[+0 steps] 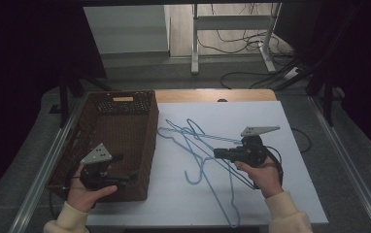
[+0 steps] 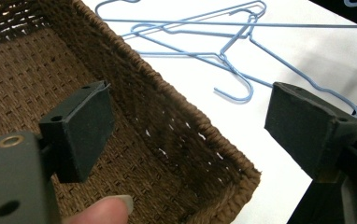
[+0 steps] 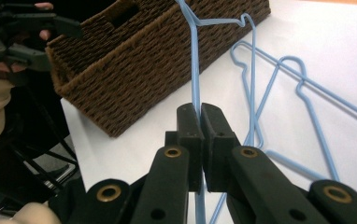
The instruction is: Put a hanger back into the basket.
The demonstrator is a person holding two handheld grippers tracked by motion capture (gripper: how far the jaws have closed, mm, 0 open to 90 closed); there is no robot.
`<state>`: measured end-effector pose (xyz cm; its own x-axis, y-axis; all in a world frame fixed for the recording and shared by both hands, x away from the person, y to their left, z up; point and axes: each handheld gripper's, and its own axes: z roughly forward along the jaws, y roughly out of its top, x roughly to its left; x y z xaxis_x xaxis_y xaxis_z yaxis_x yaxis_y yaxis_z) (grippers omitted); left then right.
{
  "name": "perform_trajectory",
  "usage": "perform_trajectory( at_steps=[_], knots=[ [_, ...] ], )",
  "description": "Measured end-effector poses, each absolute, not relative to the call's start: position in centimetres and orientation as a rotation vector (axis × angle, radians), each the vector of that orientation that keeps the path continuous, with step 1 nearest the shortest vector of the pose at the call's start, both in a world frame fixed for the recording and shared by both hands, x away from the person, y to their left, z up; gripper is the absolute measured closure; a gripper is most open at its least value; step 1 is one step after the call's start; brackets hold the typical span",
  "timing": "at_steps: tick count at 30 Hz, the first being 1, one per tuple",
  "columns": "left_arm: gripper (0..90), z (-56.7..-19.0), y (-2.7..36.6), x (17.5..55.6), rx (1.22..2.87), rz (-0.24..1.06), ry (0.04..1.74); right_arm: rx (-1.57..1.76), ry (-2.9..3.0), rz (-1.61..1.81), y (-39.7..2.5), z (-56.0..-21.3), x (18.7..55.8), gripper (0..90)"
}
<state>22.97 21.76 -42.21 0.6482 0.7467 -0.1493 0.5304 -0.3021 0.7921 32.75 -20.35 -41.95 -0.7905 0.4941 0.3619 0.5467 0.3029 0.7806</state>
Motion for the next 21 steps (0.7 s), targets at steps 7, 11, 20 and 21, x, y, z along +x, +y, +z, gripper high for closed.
perform_trajectory(
  at_steps=[7, 11, 20, 21],
  knots=[
    [18.0, -42.0, 20.7, 23.4, 2.002, 0.308, 0.964, -0.984, -2.473, -1.538, -21.5, -42.1, 31.9, 87.6],
    [19.2, -41.9, 20.0, 23.7, 2.022, 0.287, 0.932, -0.976, -2.460, -1.545, -22.1, -42.0, 31.5, 87.6],
    [21.3, -41.3, 18.5, 24.5, 2.038, 0.279, 0.898, -0.963, -2.429, -1.557, -23.8, -41.9, 30.0, 87.5],
    [21.4, -41.3, 18.0, 24.8, 2.053, 0.280, 0.888, -0.959, -2.426, -1.559, -24.0, -41.8, 29.8, 87.5]
  ],
)
